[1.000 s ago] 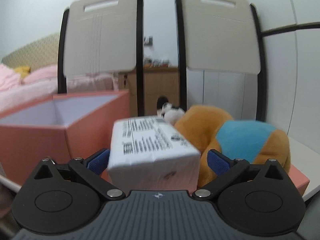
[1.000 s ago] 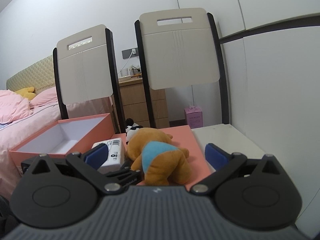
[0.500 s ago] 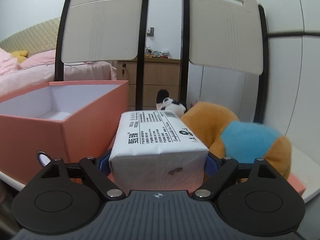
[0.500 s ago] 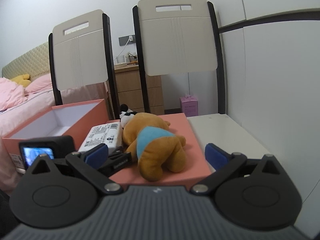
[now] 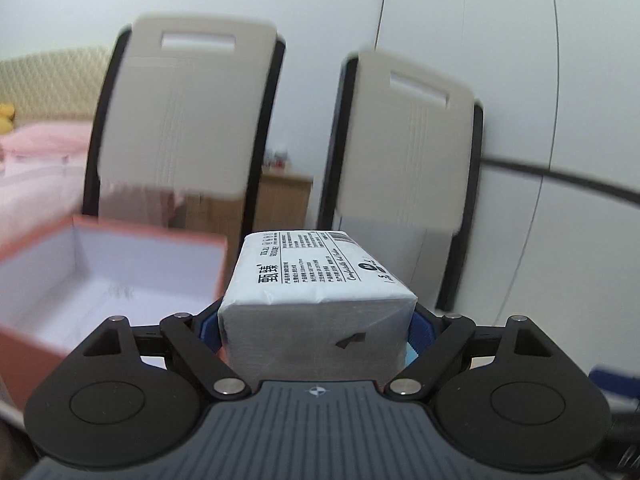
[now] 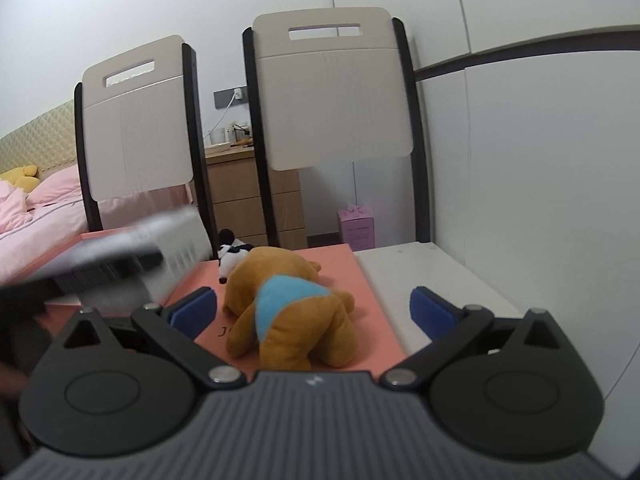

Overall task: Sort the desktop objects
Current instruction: 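Carry the tissue pack with the left gripper into the pink box and release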

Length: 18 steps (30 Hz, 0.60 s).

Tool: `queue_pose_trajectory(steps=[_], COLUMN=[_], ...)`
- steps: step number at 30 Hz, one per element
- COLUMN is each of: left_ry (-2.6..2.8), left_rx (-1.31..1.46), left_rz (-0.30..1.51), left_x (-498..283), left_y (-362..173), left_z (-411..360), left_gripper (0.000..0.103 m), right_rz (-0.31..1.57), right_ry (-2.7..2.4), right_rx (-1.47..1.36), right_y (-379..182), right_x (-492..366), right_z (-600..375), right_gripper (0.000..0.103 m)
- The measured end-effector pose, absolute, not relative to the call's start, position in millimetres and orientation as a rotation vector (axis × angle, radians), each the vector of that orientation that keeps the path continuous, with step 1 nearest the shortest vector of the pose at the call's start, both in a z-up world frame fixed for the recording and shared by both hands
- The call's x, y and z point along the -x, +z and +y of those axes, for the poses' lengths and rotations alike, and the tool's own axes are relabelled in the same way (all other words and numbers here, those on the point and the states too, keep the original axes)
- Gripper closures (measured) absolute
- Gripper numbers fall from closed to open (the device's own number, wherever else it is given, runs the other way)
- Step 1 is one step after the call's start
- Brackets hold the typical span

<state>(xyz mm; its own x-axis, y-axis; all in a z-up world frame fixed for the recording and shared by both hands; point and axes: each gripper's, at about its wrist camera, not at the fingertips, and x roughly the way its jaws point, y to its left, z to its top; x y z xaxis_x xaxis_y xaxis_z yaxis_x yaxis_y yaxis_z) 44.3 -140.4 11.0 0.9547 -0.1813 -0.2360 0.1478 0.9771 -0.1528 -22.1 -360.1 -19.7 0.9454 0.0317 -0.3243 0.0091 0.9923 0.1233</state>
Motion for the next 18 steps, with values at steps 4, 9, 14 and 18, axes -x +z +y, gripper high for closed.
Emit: queue_pose_trajectory(steps=[4, 9, 14, 18], left_ry=[-0.120, -0.050, 0.016, 0.044], left_rx=[0.099, 0.060, 0.024, 0.028], left_rz=[0.206, 0.276, 0.403, 0.527], left_x=[-66.3, -136.1, -199.8, -240.2], left_y=[32.0, 39.7, 35.8, 18.2], left_z=[-110.8, -62.9, -9.1, 32.7], left_gripper=[0.015, 0.015, 0.015, 0.015], right_rz=[0.311, 0.313, 0.318, 0.315], right_ry=[0.032, 0.051, 0.081, 0.120], right_rx=[-0.080, -0.055, -0.004, 0.045], right_y=[-19.7, -20.4, -24.2, -28.5], right_x=[18.7, 1.3, -19.0, -31.9], right_z=[-346.2, -325.8, -298.0, -278.8], right_gripper=[0.000, 0.000, 0.000, 0.000])
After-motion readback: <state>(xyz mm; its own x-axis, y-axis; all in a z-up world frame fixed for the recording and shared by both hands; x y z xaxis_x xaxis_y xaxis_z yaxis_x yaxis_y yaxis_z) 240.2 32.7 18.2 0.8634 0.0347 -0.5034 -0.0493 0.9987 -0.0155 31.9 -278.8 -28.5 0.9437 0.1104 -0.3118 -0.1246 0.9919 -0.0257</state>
